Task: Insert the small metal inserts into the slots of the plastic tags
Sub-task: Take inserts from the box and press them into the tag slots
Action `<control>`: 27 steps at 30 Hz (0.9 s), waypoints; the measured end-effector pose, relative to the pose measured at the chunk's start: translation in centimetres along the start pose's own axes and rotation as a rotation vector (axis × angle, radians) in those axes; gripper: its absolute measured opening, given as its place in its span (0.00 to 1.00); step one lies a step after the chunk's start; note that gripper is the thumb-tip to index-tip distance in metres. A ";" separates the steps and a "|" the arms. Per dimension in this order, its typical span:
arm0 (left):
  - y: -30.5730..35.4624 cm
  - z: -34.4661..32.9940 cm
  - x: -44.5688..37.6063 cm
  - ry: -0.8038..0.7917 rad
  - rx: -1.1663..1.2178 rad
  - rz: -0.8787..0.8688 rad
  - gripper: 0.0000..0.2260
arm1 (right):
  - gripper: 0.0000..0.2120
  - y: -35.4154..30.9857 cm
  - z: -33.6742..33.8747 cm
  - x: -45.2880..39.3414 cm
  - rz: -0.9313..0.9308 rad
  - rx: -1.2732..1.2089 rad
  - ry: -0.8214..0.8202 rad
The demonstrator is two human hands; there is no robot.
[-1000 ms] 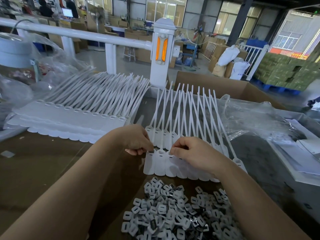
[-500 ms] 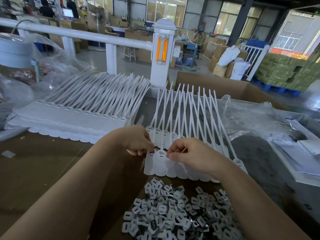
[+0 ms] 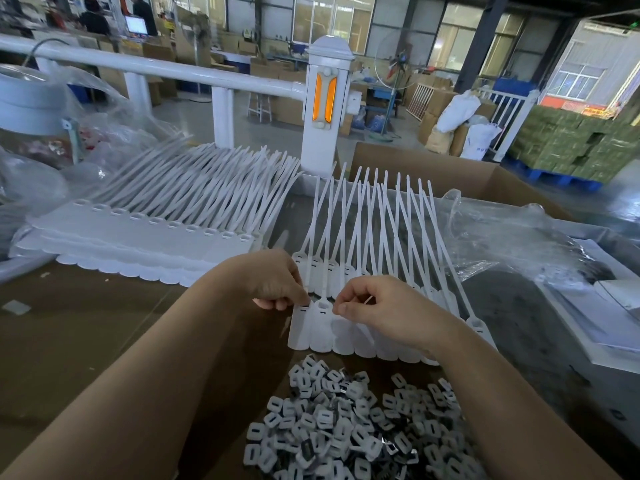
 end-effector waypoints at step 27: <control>-0.3 -1.4 -0.2 0.252 -0.001 -0.372 0.04 | 0.05 -2.0 -0.9 0.7 0.279 0.059 -0.215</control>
Point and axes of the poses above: each hand's wrist, its own x-axis away from the middle knuckle, its own z-axis out of the back of the hand, y = z × x, the point moved 3 cm from there along -x, towards the middle knuckle, and after that the axes turned 10 degrees about x, right-handed, at the moved point
